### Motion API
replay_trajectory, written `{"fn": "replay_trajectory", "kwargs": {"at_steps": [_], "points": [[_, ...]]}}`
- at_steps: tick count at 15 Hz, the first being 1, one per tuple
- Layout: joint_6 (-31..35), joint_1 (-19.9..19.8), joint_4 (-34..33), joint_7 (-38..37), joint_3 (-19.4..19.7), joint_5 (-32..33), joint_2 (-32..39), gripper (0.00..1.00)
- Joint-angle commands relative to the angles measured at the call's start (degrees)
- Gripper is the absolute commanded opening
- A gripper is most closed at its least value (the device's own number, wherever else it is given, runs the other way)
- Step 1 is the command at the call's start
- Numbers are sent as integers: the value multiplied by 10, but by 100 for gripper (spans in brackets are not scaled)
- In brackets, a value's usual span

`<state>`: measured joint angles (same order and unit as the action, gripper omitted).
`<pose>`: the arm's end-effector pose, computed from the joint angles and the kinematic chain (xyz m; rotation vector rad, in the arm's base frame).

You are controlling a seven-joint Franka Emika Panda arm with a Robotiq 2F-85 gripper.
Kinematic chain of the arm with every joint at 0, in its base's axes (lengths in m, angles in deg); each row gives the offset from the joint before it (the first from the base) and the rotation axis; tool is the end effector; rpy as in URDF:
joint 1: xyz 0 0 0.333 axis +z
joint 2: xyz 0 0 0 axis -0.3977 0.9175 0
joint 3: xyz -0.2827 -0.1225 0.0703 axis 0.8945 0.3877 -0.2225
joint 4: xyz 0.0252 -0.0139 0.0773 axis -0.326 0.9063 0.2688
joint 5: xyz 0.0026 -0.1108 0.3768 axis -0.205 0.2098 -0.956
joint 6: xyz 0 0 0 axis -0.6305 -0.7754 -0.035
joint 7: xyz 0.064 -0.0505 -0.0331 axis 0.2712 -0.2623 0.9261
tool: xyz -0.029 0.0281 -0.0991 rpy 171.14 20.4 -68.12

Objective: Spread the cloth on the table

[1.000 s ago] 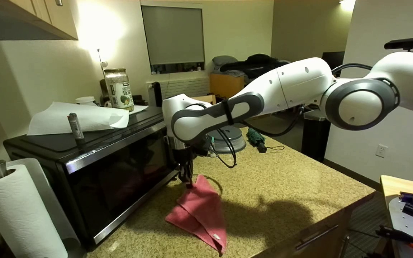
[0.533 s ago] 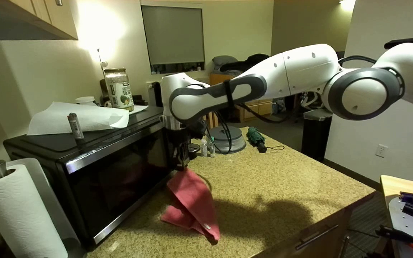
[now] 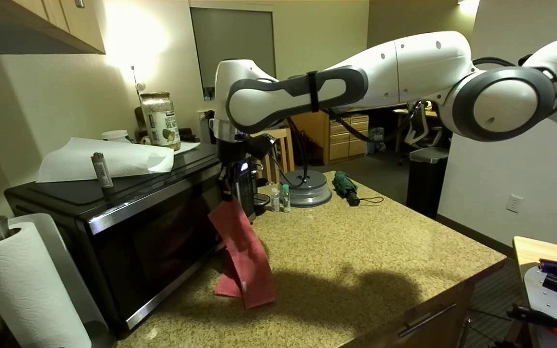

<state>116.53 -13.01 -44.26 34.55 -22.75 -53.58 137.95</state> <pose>0.7944 0.1858 0.3425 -3.0577 -0.5809 -0.3107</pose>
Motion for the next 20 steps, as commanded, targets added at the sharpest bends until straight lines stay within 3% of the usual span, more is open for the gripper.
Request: {"fn": "replay_trajectory", "kwargs": {"at_steps": [1,12,20], "points": [[33,3,90,-34,-3,-5,-60,5],[169,17,325,-130,13,15,-224,5],[217,51,504,-194,45,42,-369,5]]}}
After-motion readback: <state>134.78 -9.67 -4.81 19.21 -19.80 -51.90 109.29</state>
